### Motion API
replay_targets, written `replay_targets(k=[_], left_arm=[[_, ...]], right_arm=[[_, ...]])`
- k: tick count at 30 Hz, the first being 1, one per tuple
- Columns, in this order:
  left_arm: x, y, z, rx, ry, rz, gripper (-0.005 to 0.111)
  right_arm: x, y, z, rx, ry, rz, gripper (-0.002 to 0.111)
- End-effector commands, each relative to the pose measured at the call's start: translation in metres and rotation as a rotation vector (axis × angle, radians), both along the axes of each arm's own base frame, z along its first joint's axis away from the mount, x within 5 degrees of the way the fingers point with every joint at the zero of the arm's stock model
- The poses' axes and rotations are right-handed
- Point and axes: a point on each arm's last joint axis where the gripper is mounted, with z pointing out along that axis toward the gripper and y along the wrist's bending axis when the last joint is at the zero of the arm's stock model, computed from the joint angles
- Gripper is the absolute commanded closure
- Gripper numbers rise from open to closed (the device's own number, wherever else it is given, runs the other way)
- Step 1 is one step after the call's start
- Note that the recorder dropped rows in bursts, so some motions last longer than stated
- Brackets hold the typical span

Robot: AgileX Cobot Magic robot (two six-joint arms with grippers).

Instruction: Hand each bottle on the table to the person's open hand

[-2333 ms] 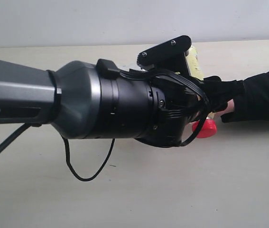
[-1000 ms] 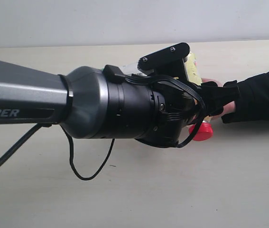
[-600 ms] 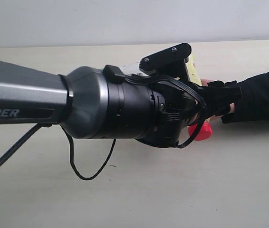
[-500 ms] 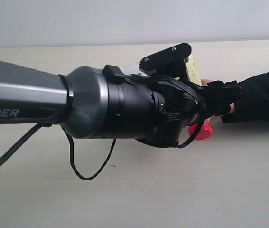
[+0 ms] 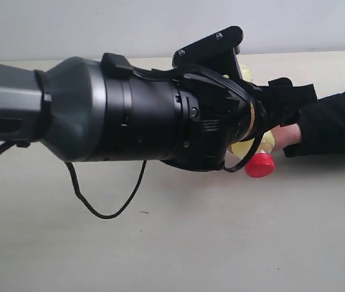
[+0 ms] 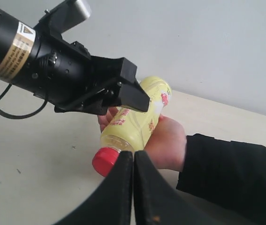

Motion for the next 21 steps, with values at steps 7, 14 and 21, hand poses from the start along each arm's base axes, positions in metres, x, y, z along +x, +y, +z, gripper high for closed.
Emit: replay_targets(k=[7,14,21], left_arm=[[-0.008,0.029,0.067,0.116,-0.169,-0.024,0.105],[-0.036,0.082,0.117,0.368,-0.281,-0.025,0.107],[-0.085,0.139,0.108,0.320,-0.388,-0.223,0.107]], right_arm=[[0.000,0.000,0.000,-0.002,-0.014,0.003,0.107],[0.000,0.000,0.000,-0.002,-0.014,0.003,0.107],[0.000,0.000,0.000,-0.002,-0.014,0.003,0.107]])
